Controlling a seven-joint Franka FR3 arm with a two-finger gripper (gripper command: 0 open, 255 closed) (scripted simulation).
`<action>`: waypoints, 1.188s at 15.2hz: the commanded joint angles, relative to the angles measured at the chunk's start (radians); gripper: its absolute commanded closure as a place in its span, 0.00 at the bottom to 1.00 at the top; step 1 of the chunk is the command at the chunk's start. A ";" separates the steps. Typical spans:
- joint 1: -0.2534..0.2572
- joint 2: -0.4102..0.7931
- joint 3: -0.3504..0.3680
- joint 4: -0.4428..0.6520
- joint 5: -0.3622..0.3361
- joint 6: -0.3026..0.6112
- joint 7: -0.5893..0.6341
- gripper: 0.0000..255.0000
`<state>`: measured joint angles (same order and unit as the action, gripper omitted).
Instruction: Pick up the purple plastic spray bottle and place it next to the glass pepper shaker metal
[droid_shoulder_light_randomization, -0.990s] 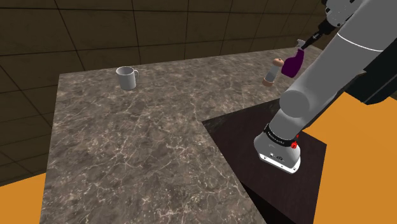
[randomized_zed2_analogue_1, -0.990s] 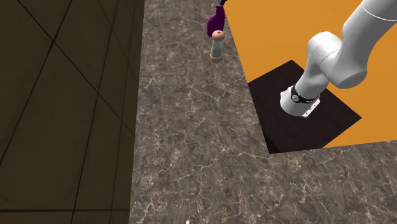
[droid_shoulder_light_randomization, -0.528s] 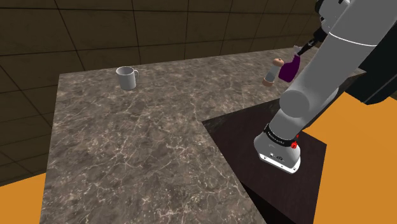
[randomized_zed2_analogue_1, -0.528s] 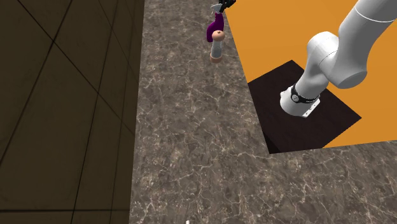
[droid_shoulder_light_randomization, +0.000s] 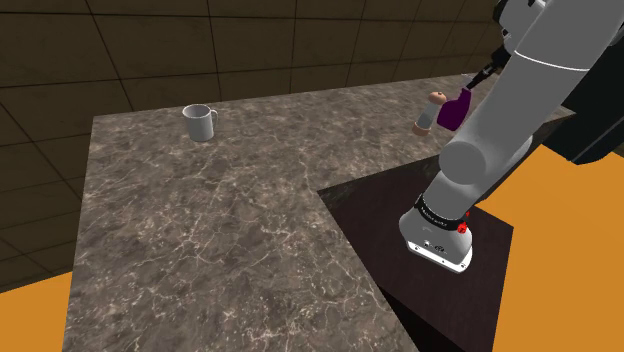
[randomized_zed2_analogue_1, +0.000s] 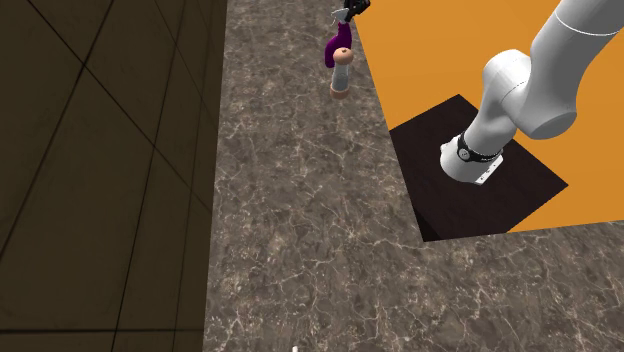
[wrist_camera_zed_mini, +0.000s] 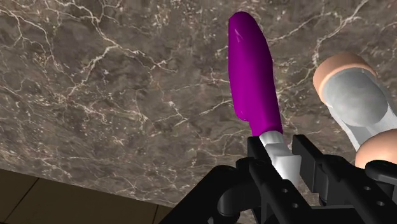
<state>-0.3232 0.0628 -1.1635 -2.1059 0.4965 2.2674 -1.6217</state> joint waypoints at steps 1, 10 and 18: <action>0.000 0.000 0.000 0.000 0.000 0.000 0.000 0.00; 0.010 -0.186 0.003 0.025 -0.241 -0.056 0.160 0.00; -0.002 -0.182 0.014 0.025 -0.236 -0.057 0.157 0.00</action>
